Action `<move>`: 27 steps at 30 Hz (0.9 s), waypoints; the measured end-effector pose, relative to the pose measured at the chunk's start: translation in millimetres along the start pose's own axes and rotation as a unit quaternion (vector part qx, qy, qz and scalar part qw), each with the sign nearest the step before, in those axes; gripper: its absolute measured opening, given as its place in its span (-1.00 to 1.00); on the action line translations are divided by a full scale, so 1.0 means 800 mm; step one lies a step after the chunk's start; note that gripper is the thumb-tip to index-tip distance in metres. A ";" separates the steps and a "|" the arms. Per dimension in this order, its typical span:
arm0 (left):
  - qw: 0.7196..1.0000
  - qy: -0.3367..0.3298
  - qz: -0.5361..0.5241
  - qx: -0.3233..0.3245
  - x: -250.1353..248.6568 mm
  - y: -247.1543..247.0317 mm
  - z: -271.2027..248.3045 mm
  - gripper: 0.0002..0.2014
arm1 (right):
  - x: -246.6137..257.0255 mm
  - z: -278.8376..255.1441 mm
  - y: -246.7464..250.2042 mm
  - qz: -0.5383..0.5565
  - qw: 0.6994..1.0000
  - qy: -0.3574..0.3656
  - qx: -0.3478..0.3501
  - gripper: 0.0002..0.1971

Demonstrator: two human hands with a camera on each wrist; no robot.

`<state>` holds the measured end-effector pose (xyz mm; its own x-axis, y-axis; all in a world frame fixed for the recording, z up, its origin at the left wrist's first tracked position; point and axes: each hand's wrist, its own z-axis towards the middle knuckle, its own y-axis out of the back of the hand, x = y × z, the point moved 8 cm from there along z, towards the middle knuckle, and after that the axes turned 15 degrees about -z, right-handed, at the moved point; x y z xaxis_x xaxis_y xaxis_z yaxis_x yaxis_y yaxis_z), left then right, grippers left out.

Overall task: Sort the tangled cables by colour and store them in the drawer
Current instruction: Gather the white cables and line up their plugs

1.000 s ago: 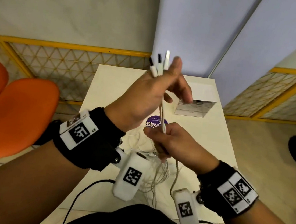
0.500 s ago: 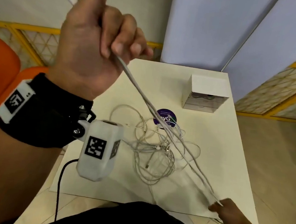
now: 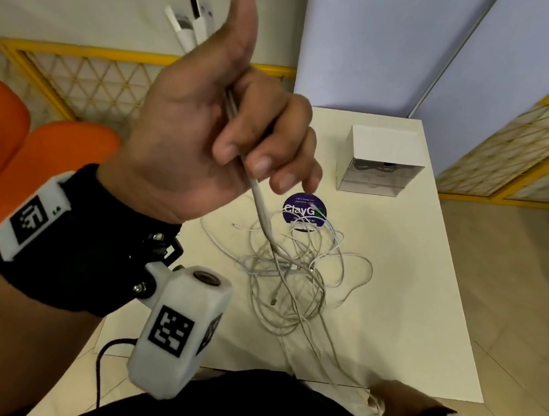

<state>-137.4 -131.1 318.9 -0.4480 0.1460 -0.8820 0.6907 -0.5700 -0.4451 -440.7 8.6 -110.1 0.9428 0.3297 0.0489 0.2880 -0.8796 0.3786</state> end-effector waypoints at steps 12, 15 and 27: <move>0.993 0.011 -0.120 0.015 0.003 -0.008 -0.027 -0.16 | 0.171 0.007 0.242 -0.040 0.903 0.160 -0.398 -0.79; 0.993 0.012 -0.118 0.002 0.002 -0.006 -0.035 -0.17 | 0.208 0.034 0.246 -0.113 0.927 0.144 -0.326 -0.75; 0.990 -0.012 -0.130 -0.061 -0.008 0.026 -0.074 -0.18 | 0.196 0.098 0.202 -0.261 0.933 0.084 -0.233 -0.84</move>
<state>-86.2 -96.1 306.0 -0.6319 0.2542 -0.7322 0.6128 -0.4144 -0.6728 -233.2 -108.5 -113.9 0.6441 0.7547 -0.1247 0.5591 -0.3533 0.7500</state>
